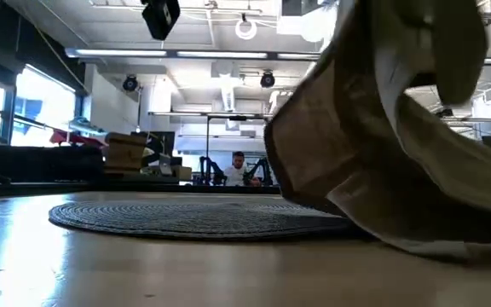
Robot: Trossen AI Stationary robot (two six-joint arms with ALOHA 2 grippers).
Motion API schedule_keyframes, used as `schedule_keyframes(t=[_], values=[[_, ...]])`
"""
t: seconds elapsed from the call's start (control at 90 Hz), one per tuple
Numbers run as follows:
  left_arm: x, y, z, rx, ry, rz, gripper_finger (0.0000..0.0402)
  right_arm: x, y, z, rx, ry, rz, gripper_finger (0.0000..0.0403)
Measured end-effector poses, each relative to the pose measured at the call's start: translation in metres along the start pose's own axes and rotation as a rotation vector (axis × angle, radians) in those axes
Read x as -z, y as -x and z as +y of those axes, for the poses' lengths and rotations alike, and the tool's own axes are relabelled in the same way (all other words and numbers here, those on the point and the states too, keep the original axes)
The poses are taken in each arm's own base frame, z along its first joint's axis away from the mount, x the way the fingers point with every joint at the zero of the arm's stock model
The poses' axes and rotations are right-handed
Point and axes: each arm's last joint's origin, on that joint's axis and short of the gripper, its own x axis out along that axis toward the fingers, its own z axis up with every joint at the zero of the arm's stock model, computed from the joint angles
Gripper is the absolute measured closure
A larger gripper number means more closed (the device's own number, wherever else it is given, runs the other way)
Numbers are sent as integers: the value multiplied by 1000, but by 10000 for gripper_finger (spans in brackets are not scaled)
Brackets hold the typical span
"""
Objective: Set table place
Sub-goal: Fold the brown napkin
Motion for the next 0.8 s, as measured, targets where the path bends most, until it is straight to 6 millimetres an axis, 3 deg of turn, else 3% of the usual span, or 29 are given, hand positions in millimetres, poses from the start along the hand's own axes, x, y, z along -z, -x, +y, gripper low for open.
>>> schedule_keyframes(t=[0.133,0.267,0.511,0.8], values=[[2,-2,1,-10,-55,8,254,-12,-14,-17,31,-48,-18,403],[14,-14,4,-66,-122,39,227,-27,-26,-37,58,-105,-75,403],[34,-47,8,-135,-211,43,224,-47,-51,-66,91,-168,-128,403],[48,-78,6,-302,-452,84,225,-49,-64,-81,127,-180,-101,403]])
